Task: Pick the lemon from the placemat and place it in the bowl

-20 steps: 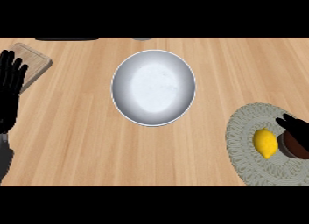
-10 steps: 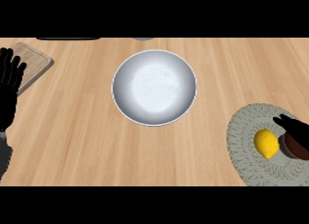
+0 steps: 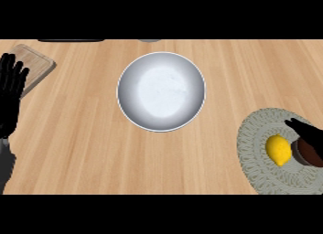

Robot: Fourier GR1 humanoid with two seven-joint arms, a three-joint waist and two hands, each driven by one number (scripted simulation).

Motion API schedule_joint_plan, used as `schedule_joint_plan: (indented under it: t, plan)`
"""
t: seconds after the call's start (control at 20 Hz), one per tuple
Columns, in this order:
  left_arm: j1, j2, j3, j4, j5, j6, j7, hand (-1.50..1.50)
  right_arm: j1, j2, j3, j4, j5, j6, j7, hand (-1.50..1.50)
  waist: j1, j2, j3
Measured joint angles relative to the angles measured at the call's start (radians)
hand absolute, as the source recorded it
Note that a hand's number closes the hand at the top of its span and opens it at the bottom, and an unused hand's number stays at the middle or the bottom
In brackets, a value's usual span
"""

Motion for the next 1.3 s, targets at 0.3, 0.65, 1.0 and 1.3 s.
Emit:
schedule_joint_plan:
  t: [0.3,0.65,1.0,1.3]
  plan:
    - [-0.003,-0.015,0.009,-0.037,-0.020,0.000,0.034,0.00,-0.005,0.097,-0.010,0.086,0.101,0.016,-0.086,-1.50,0.001,0.000,0.000]
    - [-0.011,-0.044,0.022,-0.054,-0.049,0.002,0.059,0.00,-0.003,0.191,-0.030,0.168,0.210,0.038,-0.219,-1.50,0.001,0.000,0.000]
    - [-0.004,-0.059,0.046,-0.026,-0.066,-0.036,0.026,0.00,-0.023,0.259,-0.064,0.242,0.295,0.089,-0.268,-1.50,0.001,0.000,0.000]
    - [-0.004,-0.066,0.054,-0.067,-0.078,-0.039,0.068,0.00,-0.034,0.317,-0.075,0.328,0.374,0.090,-0.332,-1.50,0.002,-0.001,-0.001]
